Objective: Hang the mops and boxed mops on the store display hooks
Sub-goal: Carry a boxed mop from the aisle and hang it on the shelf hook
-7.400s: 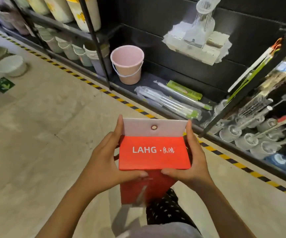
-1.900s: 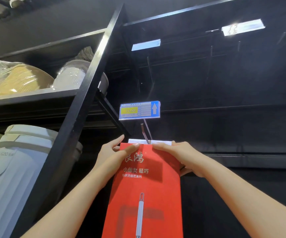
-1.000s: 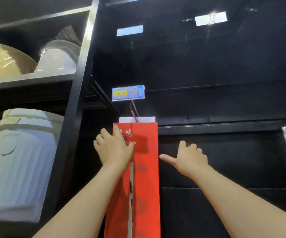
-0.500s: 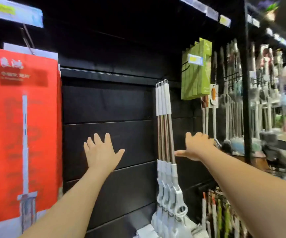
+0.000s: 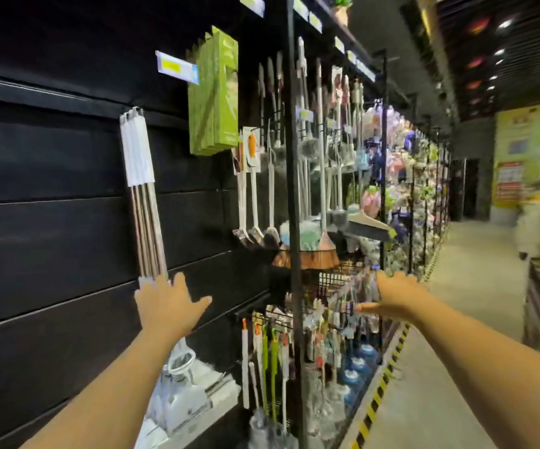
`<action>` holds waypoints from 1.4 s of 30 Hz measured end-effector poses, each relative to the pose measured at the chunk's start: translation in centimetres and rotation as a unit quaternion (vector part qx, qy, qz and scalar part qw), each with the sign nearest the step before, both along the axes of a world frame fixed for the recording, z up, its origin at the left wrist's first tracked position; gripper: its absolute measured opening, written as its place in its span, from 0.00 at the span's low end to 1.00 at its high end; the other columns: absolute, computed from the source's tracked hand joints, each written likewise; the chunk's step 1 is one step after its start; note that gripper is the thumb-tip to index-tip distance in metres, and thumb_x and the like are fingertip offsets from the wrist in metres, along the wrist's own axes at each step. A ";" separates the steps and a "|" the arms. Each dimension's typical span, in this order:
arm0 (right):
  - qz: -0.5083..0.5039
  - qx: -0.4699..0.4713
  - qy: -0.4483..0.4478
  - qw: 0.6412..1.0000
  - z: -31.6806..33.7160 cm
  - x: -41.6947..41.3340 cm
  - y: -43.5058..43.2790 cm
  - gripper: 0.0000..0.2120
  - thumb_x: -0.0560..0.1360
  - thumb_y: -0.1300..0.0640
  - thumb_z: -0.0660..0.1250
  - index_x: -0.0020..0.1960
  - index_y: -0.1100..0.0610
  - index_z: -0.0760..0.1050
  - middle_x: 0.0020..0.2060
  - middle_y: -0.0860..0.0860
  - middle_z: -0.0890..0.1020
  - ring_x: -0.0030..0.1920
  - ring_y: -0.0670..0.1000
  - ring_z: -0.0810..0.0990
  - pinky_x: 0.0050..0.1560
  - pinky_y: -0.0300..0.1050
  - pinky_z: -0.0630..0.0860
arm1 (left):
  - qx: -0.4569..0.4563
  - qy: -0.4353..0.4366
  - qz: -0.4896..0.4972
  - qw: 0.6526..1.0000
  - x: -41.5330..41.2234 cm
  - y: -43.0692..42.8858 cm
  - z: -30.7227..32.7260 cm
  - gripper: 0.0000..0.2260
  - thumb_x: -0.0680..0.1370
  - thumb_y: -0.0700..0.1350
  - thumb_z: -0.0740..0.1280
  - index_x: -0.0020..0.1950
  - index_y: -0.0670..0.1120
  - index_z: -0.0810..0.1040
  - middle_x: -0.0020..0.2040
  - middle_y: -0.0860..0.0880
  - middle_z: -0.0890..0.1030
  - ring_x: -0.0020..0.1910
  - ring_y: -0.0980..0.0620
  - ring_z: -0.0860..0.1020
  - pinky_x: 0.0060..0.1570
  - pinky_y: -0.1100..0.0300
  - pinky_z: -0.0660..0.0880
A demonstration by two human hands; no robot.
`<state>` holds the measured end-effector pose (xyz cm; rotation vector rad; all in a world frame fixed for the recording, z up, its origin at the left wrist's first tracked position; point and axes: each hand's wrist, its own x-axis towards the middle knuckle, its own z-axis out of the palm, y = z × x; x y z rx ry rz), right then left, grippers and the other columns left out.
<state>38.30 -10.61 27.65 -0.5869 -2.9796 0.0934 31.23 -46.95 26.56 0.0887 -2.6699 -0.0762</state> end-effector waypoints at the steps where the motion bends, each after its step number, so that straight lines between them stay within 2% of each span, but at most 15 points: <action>1: -0.018 -0.003 -0.007 1.000 -0.4 0.5 3.7 0.46 0.67 0.25 0.62 0.72 0.56 0.59 0.69 0.63 0.69 0.67 0.64 0.69 0.66 0.58 0.70 | -0.001 -0.011 -0.013 1.000 -0.6 3.3 -0.5 0.37 0.73 0.71 0.57 0.73 0.48 0.66 0.69 0.42 0.72 0.68 0.39 0.68 0.67 0.48 0.66; 4: -0.065 0.004 -0.004 0.998 -1.8 2.5 14.3 0.48 0.62 0.22 0.63 0.69 0.55 0.63 0.67 0.60 0.72 0.64 0.62 0.72 0.64 0.58 0.72 | -0.007 -0.035 -0.072 0.997 -1.9 13.3 -1.8 0.38 0.73 0.72 0.57 0.76 0.49 0.62 0.72 0.42 0.69 0.71 0.39 0.66 0.70 0.46 0.63; 7: -0.120 -0.010 -0.018 0.993 -3.3 6.7 22.5 0.46 0.70 0.28 0.62 0.76 0.58 0.56 0.73 0.60 0.65 0.71 0.61 0.66 0.69 0.55 0.67 | -0.024 -0.063 -0.129 0.989 -2.2 23.5 -4.0 0.37 0.74 0.72 0.56 0.76 0.49 0.61 0.72 0.43 0.68 0.71 0.39 0.66 0.69 0.46 0.64; 9: -0.162 -0.021 -0.038 0.986 -4.7 9.9 27.4 0.45 0.71 0.28 0.62 0.76 0.56 0.55 0.73 0.60 0.64 0.72 0.62 0.64 0.69 0.57 0.66 | -0.045 -0.087 -0.164 0.982 -2.1 29.8 -5.8 0.39 0.73 0.73 0.55 0.76 0.49 0.61 0.73 0.43 0.68 0.71 0.40 0.66 0.69 0.46 0.64; 12: -0.217 -0.031 -0.047 0.975 -7.2 14.5 33.8 0.49 0.68 0.25 0.60 0.76 0.56 0.56 0.73 0.61 0.65 0.71 0.63 0.64 0.69 0.61 0.66 | -0.063 -0.115 -0.215 0.968 -1.3 38.0 -7.7 0.42 0.71 0.76 0.54 0.76 0.50 0.61 0.74 0.43 0.67 0.72 0.39 0.65 0.70 0.46 0.64; 17: -0.309 -0.106 -0.050 0.944 -13.1 22.4 39.1 0.47 0.68 0.25 0.60 0.75 0.55 0.57 0.71 0.60 0.67 0.70 0.63 0.67 0.67 0.58 0.68 | -0.083 -0.171 -0.293 0.937 0.8 48.8 -11.8 0.42 0.72 0.75 0.54 0.78 0.50 0.58 0.75 0.43 0.65 0.74 0.38 0.61 0.71 0.42 0.62; 21: -0.389 -0.171 -0.025 0.905 -20.1 30.2 40.0 0.49 0.67 0.23 0.58 0.75 0.57 0.58 0.70 0.58 0.69 0.68 0.60 0.70 0.65 0.55 0.72 | -0.112 -0.233 -0.381 0.888 3.3 56.0 -17.7 0.43 0.72 0.76 0.54 0.78 0.50 0.57 0.74 0.44 0.66 0.71 0.40 0.67 0.68 0.45 0.68; 24: -0.491 -0.218 0.003 0.844 -23.7 36.0 38.6 0.49 0.68 0.24 0.58 0.76 0.57 0.58 0.70 0.58 0.69 0.68 0.61 0.71 0.64 0.54 0.71 | -0.132 -0.265 -0.452 0.841 6.1 60.6 -21.7 0.42 0.72 0.74 0.55 0.79 0.50 0.57 0.72 0.46 0.71 0.65 0.44 0.74 0.62 0.51 0.74; 30: -0.631 -0.270 -0.027 0.727 -31.1 43.6 29.8 0.48 0.68 0.23 0.57 0.75 0.57 0.59 0.63 0.58 0.75 0.61 0.60 0.75 0.59 0.55 0.75 | -0.204 -0.327 -0.578 0.719 13.5 64.2 -29.6 0.37 0.75 0.71 0.57 0.77 0.50 0.59 0.72 0.44 0.70 0.68 0.42 0.72 0.64 0.52 0.72; 34: -0.704 -0.308 -0.018 0.640 -35.0 45.2 22.7 0.48 0.69 0.24 0.57 0.75 0.57 0.59 0.68 0.58 0.71 0.66 0.60 0.72 0.62 0.54 0.73 | -0.279 -0.347 -0.641 0.625 18.3 64.3 -34.0 0.38 0.74 0.72 0.55 0.77 0.50 0.60 0.73 0.44 0.69 0.69 0.43 0.70 0.66 0.51 0.69; 37: -0.740 -0.346 -0.002 0.577 -37.6 46.0 17.6 0.55 0.62 0.20 0.54 0.75 0.58 0.59 0.68 0.57 0.72 0.66 0.59 0.73 0.62 0.53 0.73 | -0.328 -0.337 -0.678 0.565 21.1 63.5 -36.9 0.37 0.75 0.72 0.53 0.77 0.50 0.59 0.72 0.45 0.69 0.70 0.44 0.69 0.67 0.52 0.68; 40: -0.760 -0.385 0.006 0.524 -39.6 47.2 12.7 0.67 0.50 0.15 0.48 0.76 0.58 0.56 0.68 0.57 0.72 0.66 0.59 0.73 0.62 0.52 0.73 | -0.361 -0.319 -0.697 0.532 23.7 62.3 -39.0 0.37 0.75 0.72 0.53 0.76 0.50 0.61 0.71 0.45 0.70 0.69 0.44 0.70 0.65 0.53 0.67; 41: -0.767 -0.395 0.010 0.505 -40.1 47.5 11.2 0.67 0.50 0.15 0.47 0.77 0.58 0.54 0.69 0.57 0.71 0.67 0.59 0.72 0.62 0.52 0.72 | -0.363 -0.313 -0.705 0.522 24.6 61.9 -39.7 0.37 0.75 0.72 0.53 0.76 0.50 0.62 0.71 0.46 0.71 0.68 0.45 0.70 0.65 0.53 0.67; 42: -0.776 -0.400 0.015 0.488 -40.6 47.9 9.8 0.63 0.55 0.16 0.49 0.77 0.58 0.54 0.69 0.57 0.70 0.67 0.60 0.71 0.63 0.52 0.71 | -0.365 -0.308 -0.714 0.512 25.8 61.5 -40.0 0.37 0.75 0.72 0.53 0.76 0.50 0.62 0.71 0.46 0.71 0.69 0.45 0.70 0.65 0.54 0.67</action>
